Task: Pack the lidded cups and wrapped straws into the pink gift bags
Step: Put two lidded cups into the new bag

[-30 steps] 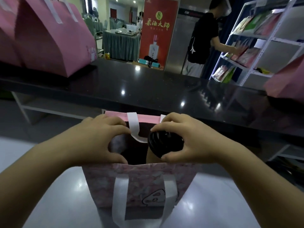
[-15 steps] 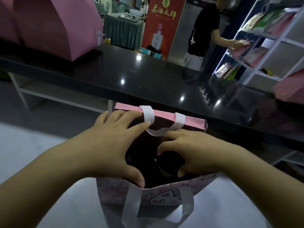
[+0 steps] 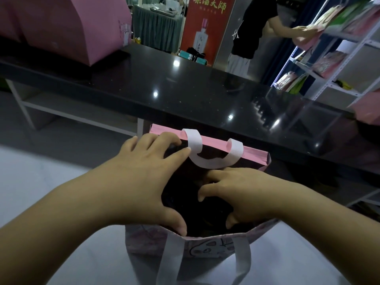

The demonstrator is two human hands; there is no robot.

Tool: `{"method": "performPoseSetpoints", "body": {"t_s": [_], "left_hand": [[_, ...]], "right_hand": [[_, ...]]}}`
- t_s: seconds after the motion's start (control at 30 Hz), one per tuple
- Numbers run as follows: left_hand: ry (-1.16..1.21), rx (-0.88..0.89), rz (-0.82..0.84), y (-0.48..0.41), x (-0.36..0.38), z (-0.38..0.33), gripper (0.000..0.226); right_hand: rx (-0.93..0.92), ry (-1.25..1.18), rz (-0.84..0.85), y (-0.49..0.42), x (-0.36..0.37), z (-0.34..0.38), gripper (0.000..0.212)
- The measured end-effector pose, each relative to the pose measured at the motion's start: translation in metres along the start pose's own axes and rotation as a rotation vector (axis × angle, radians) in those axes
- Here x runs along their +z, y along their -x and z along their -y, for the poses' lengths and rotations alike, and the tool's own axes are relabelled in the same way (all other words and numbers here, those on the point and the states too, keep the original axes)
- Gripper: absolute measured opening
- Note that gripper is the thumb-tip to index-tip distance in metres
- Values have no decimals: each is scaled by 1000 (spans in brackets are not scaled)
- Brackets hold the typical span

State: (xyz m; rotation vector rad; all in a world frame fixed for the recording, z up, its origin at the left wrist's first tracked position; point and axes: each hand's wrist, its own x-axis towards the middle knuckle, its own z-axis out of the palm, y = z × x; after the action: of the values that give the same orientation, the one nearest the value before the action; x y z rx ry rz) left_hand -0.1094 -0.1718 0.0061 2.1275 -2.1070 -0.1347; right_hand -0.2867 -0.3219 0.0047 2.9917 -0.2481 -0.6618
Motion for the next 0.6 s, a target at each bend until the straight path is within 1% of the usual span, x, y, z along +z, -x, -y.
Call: {"method": "performPoseSetpoints", "body": {"t_s": [0.2, 0.4, 0.6], "left_hand": [[-18, -6, 13, 1, 0, -1, 120], [-11, 6, 4, 3, 0, -4, 118], [-1, 1, -5, 4, 2, -5, 115]], "right_hand": [[26, -53, -18, 4, 1, -5, 72], [8, -37, 49, -3, 17, 5, 62], [-47, -33, 25, -4, 17, 4, 58]]}}
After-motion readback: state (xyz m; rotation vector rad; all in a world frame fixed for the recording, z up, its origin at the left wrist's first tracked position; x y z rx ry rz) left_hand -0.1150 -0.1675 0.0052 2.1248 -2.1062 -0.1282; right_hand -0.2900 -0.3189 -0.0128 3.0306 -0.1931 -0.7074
